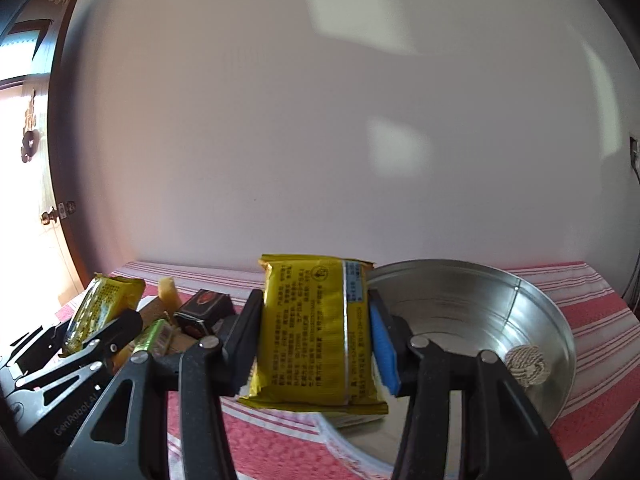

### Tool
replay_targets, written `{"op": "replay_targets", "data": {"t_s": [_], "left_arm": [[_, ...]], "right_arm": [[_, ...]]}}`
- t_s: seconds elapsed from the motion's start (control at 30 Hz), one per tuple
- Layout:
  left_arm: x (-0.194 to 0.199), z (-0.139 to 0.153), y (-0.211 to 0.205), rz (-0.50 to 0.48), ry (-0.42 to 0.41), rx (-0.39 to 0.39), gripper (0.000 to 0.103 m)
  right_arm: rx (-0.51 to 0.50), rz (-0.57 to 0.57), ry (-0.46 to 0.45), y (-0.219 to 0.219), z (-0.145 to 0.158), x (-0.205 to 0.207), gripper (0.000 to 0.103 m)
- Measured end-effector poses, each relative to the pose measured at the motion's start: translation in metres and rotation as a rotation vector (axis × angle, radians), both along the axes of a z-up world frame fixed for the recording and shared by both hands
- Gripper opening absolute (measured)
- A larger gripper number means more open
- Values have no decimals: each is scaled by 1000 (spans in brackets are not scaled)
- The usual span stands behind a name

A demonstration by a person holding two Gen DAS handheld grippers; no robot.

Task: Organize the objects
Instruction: 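Lower both yellow packets into the tin and open both grippers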

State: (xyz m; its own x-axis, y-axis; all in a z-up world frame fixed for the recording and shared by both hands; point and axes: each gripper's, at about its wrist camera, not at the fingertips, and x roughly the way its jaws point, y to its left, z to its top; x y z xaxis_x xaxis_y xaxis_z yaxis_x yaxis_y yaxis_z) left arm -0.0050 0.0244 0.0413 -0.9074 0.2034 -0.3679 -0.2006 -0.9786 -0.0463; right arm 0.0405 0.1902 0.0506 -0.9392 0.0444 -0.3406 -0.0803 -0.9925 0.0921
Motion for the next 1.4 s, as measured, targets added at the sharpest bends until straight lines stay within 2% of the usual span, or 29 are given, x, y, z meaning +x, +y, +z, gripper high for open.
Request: {"op": "replay_targets", "data": {"t_s": [0.2, 0.27, 0.5, 0.73, 0.87, 1.0, 1.4], "left_arm": [[0, 5, 34, -51, 8, -12, 52], [2, 6, 47, -69, 13, -16, 52], [4, 9, 88, -127, 23, -28, 52], [-4, -2, 127, -180, -9, -43, 52], [-9, -10, 151, -190, -37, -47, 52], [-13, -16, 163, -206, -55, -54, 52], [-9, -28, 174, -218, -66, -97, 52]], "right_arm": [[-14, -81, 17, 45, 4, 6, 50], [-13, -104, 20, 73, 2, 18, 50], [27, -178, -4, 111, -4, 17, 50], [86, -261, -43, 130, -11, 9, 50], [73, -290, -83, 148, -19, 2, 50], [30, -298, -121, 156, -22, -4, 50], [53, -280, -165, 152, -33, -16, 50]]}}
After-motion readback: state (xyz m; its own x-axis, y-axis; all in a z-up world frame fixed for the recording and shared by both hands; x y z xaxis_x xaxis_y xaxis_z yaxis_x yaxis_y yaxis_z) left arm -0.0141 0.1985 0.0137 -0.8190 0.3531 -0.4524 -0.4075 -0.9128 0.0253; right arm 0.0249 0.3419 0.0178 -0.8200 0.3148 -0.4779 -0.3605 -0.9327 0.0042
